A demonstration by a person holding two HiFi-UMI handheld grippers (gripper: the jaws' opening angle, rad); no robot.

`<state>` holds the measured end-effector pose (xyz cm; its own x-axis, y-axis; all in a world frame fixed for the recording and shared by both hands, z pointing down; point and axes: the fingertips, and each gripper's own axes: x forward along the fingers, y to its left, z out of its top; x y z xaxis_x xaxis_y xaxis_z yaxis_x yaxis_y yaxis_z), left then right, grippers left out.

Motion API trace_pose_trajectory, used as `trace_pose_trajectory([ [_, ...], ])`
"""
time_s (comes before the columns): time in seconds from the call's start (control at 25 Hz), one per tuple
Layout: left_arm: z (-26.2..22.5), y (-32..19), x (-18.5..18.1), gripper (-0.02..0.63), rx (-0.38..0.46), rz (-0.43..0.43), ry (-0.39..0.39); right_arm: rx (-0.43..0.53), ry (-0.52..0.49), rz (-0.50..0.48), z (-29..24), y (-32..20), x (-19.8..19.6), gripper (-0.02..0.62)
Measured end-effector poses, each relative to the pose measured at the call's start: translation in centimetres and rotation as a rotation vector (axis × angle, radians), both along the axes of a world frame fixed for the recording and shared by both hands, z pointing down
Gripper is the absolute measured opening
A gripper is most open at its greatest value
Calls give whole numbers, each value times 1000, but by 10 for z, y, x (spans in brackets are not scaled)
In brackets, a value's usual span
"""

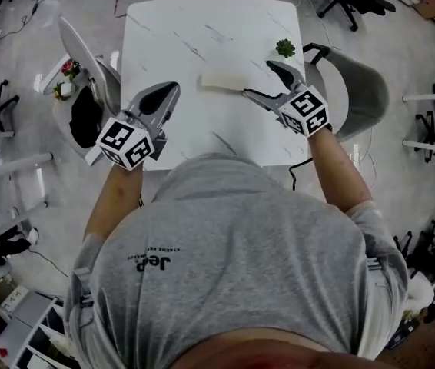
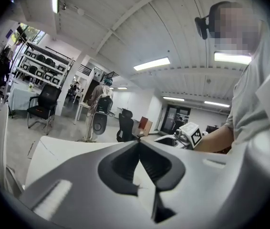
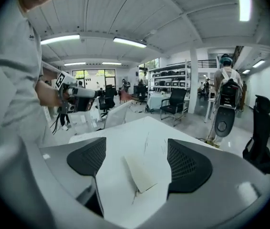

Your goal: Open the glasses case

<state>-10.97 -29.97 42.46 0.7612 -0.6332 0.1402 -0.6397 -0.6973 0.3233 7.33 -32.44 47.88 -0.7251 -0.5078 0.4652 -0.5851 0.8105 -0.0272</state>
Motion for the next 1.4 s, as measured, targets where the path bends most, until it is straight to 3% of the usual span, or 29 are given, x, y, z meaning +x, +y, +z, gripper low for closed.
trace_pose_trajectory([
  [0.24,52,-21,-1,58,-55,5,-55,-8,204,-170,86,-20,-26,379],
  [0.52,94,-37,0,58,-102,-4,-62,-22,388,-301,182,-28,-24,379],
  [1.16,134,-39,8,58,-160,20,-44,-13,453,-385,229,-35,-26,371],
  [1.32,136,-39,6,58,-162,17,-42,-12,454,-390,235,-35,-25,293],
  [1.4,137,-38,6,58,-164,16,-42,-19,444,-390,234,-35,-25,291],
])
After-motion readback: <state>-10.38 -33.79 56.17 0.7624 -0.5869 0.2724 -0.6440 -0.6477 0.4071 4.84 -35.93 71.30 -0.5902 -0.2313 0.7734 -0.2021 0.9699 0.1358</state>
